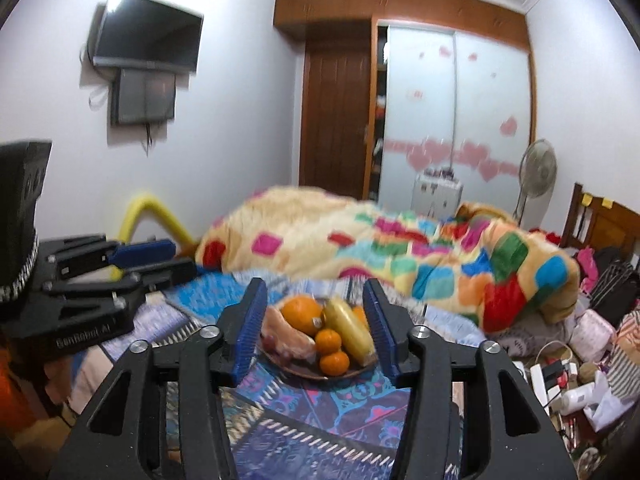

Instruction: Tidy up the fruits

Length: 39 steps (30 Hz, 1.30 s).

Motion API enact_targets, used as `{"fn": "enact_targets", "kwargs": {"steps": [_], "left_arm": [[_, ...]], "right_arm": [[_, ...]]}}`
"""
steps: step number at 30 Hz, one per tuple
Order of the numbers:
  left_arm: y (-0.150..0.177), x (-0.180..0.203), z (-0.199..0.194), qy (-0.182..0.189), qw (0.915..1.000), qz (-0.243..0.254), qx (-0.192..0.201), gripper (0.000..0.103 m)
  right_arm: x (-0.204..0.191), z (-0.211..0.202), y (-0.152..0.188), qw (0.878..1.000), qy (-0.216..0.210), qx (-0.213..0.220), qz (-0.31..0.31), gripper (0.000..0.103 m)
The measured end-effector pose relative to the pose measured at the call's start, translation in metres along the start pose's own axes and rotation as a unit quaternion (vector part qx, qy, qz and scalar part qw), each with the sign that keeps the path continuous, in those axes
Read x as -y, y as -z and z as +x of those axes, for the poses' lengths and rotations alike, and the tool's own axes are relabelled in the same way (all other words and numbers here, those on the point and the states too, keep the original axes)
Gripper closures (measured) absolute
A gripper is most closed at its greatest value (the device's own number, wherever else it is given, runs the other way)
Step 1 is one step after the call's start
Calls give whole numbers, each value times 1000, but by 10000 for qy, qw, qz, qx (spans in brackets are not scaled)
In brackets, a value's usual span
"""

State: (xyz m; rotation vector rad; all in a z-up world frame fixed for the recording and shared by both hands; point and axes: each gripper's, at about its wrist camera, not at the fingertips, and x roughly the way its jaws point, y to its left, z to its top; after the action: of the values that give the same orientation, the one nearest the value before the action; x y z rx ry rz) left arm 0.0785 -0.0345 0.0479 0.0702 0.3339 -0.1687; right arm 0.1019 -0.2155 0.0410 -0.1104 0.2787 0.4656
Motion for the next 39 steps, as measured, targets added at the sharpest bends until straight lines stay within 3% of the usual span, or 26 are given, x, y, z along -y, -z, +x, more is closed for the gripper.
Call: {"fn": "enact_targets", "kwargs": {"steps": [3, 5, 7, 11, 14, 18, 21, 31, 39], "left_arm": [[0, 9, -32, -113, 9992, -56, 379, 41], [1, 13, -47, -148, 9986, -100, 498, 41], [2, 17, -60, -176, 9982, -93, 567, 39], [4, 20, -71, -215, 9977, -142, 624, 32], [6, 20, -78, -315, 9968, -195, 708, 14], [10, 19, -86, -364, 9959, -271, 782, 12], [11, 18, -90, -378, 9957, -300, 796, 11], [16, 18, -95, -397, 9954, -323, 812, 9], [17, 18, -97, -427, 9944, -350, 904, 3]], "right_arm": [[-9, -29, -2, 9992, 89, 370, 113, 45], [-12, -44, 0, 9979, 158, 587, 217, 35], [-15, -58, 1, 9961, 261, 787, 290, 31], [-17, -69, 4, 9939, 371, 970, 372, 18], [-19, -74, 7, 9936, 437, 997, 317, 13], [-21, -78, 11, 9933, 387, 1013, 387, 4], [-22, -83, 14, 9929, 425, 1026, 421, 0], [-26, -89, 18, 9929, 422, 1056, 347, 0], [-26, -88, 18, 9933, 410, 1016, 368, 0]]}}
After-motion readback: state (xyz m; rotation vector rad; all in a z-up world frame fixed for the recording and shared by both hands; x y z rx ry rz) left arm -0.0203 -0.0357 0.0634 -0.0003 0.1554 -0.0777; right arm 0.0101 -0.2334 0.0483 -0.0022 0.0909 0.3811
